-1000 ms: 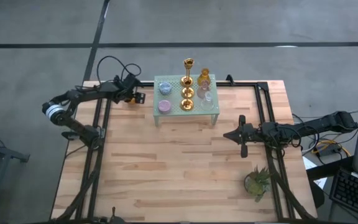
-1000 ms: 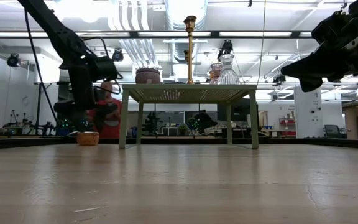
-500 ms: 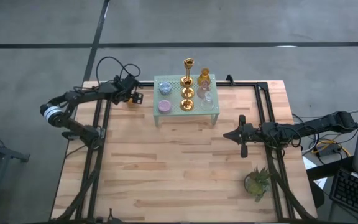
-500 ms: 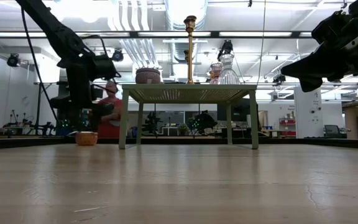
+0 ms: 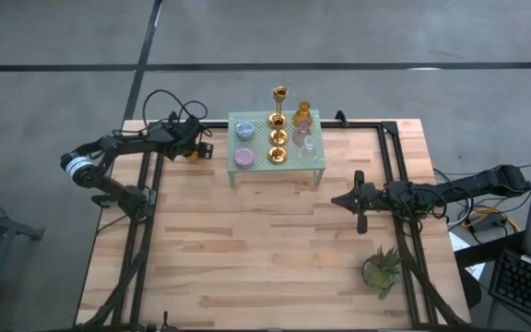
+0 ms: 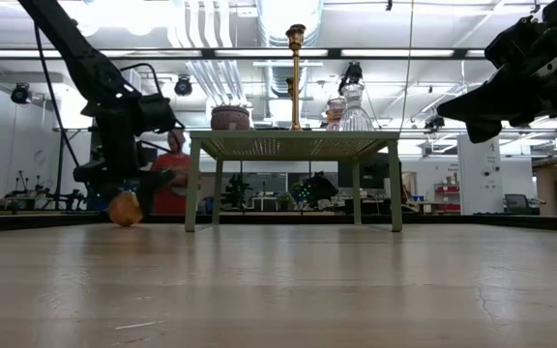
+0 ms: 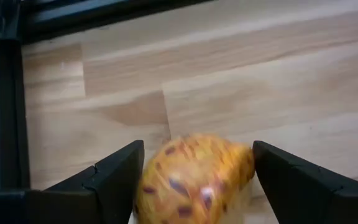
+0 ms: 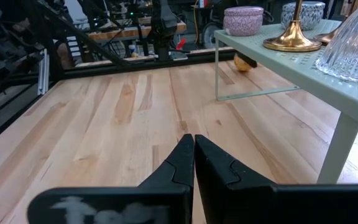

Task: Pick & Place candle stick holders
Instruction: Put the yellow scented candle on the shelf

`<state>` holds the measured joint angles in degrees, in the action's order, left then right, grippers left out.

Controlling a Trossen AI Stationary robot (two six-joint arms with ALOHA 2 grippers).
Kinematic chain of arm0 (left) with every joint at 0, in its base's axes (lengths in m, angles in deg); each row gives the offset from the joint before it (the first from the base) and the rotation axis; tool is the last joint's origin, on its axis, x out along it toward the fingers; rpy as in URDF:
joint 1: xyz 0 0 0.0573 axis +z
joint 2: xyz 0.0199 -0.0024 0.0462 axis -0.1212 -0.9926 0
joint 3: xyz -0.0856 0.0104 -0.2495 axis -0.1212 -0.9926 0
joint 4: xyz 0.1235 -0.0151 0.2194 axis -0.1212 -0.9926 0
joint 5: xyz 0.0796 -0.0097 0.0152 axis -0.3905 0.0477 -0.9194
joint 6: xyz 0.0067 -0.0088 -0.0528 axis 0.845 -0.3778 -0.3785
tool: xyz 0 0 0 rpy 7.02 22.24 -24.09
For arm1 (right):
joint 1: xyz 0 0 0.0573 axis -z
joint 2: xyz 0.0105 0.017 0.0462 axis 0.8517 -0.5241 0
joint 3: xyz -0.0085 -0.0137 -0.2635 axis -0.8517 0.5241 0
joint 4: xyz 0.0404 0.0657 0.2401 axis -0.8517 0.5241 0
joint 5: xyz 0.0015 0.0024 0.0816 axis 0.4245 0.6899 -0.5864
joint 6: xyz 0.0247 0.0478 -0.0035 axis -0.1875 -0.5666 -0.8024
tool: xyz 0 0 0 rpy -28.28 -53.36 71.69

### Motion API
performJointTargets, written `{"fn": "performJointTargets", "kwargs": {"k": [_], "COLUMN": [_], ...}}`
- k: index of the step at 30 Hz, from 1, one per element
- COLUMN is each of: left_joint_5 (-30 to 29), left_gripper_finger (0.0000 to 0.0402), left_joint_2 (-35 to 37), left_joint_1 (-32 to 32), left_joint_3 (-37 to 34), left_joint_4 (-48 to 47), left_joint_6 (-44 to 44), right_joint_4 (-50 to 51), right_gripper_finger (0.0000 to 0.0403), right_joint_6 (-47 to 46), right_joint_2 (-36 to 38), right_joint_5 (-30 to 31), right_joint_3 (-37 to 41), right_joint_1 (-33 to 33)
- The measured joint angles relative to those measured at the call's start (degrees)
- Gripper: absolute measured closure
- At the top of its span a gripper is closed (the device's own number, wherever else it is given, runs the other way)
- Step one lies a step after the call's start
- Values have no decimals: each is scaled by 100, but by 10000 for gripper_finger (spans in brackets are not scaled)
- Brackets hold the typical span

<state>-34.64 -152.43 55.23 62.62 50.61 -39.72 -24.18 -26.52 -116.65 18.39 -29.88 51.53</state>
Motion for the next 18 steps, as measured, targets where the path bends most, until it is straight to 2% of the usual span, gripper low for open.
{"fn": "performJointTargets", "kwargs": {"k": [18], "left_joint_5": [-221], "left_gripper_finger": [101], "left_joint_2": [22], "left_joint_1": [9], "left_joint_3": [196], "left_joint_4": [-93], "left_joint_6": [595], "right_joint_4": [0], "right_gripper_finger": [394], "right_joint_6": [0], "right_joint_2": [0], "right_joint_5": [0], "right_joint_3": [0], "right_joint_1": [0]}}
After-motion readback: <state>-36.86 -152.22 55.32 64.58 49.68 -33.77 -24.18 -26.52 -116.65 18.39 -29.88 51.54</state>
